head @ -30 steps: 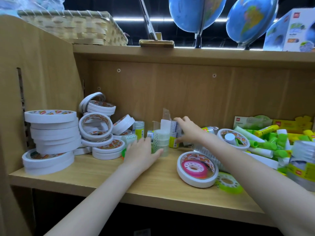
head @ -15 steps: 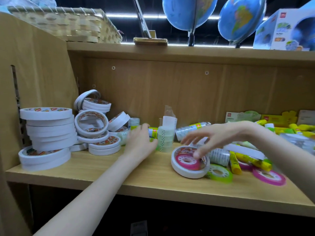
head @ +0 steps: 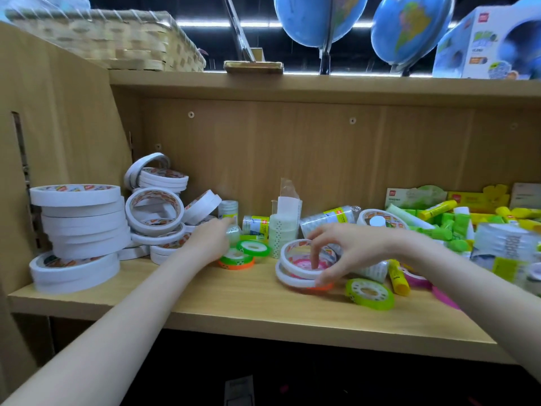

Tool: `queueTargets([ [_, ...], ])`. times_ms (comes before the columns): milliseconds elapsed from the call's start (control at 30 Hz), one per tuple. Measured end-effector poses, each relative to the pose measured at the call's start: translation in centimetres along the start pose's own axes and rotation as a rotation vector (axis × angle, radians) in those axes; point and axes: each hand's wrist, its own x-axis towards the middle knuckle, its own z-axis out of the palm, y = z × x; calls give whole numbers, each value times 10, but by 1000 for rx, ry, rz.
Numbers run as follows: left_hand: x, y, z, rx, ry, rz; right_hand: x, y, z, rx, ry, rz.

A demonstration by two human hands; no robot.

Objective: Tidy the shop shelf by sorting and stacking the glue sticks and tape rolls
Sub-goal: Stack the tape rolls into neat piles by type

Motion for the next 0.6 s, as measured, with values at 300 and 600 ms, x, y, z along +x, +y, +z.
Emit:
queueTargets([
  [300, 9, -3, -14, -318, 212, -22, 14, 3, 18, -65, 126, -15],
  [600, 32, 24, -17, -53, -6, 169, 15, 9, 22, 6, 144, -25],
])
